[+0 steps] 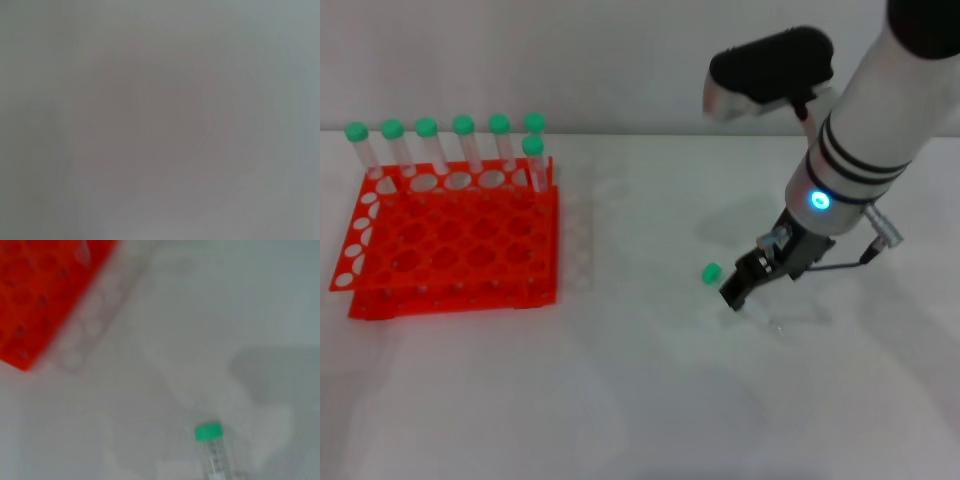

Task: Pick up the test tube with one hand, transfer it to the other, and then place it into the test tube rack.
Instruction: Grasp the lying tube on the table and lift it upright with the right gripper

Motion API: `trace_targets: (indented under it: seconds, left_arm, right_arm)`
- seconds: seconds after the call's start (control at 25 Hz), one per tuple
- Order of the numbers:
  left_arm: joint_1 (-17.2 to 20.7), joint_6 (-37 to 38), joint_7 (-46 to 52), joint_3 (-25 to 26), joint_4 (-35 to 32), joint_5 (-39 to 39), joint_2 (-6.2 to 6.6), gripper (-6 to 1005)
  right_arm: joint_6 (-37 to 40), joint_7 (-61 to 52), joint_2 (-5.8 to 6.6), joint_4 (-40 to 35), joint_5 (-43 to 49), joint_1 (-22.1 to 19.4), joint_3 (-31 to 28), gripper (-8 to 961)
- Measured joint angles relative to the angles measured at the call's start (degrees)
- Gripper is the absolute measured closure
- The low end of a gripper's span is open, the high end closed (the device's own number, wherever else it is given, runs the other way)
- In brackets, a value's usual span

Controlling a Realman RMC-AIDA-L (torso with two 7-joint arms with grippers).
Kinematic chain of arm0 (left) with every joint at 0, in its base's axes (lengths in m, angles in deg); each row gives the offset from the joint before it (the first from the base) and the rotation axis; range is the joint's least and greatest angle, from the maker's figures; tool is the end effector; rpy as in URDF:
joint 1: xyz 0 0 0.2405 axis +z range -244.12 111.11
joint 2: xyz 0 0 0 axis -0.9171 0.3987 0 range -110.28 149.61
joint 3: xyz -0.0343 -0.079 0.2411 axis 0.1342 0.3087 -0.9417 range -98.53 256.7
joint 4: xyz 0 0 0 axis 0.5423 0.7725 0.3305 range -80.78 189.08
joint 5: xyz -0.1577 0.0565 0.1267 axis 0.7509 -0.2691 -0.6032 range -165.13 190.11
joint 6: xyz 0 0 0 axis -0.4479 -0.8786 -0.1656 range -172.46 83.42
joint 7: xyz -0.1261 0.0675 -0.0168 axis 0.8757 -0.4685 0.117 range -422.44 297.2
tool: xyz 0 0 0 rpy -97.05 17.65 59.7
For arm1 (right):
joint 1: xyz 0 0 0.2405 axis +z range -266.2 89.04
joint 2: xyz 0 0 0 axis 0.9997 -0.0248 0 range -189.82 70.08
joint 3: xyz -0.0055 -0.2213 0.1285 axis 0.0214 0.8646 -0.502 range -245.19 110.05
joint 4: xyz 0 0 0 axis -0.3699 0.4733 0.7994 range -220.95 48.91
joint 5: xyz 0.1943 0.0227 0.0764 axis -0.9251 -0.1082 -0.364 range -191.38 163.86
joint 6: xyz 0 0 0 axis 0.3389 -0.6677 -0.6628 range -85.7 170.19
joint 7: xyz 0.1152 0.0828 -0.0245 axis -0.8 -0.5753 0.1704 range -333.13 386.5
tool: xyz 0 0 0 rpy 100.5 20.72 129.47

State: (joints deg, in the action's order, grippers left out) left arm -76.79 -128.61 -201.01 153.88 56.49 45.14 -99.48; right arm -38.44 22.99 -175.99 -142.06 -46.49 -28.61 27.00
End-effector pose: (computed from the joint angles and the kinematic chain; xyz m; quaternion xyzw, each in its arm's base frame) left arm -0.4023 0.2208 0.0442 -0.4906 -0.3824 -0.4612 0.6327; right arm 0.0949 0.4045 -0.0510 -0.8430 0.4333 -0.2078 0.2416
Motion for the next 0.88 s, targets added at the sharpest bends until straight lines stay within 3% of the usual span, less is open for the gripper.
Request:
trace_targets:
  seconds: [0.28,0.64,0.72,0.88]
  left_arm:
    - [-0.01,0.05,-0.02,0.0,-0.33,0.09,-0.01,173]
    - [0.29,-0.57,-0.03,0.0,-0.45,0.02,0.05,181]
    - [0.42,-0.63,-0.04,0.0,-0.44,-0.02,0.06,183]
    - [0.57,-0.68,-0.04,0.0,-0.51,-0.05,0.04,186]
  right_arm:
    - [4.88,-0.1,-0.04,8.01,-4.13,2.05,5.33,203]
    - [8.01,-0.06,-0.07,9.7,-5.26,2.1,11.03,219]
    - [8.05,-0.1,-0.07,9.74,-5.44,2.13,11.45,299]
    - [8.2,-0.14,-0.07,9.95,-5.95,1.82,11.56,356]
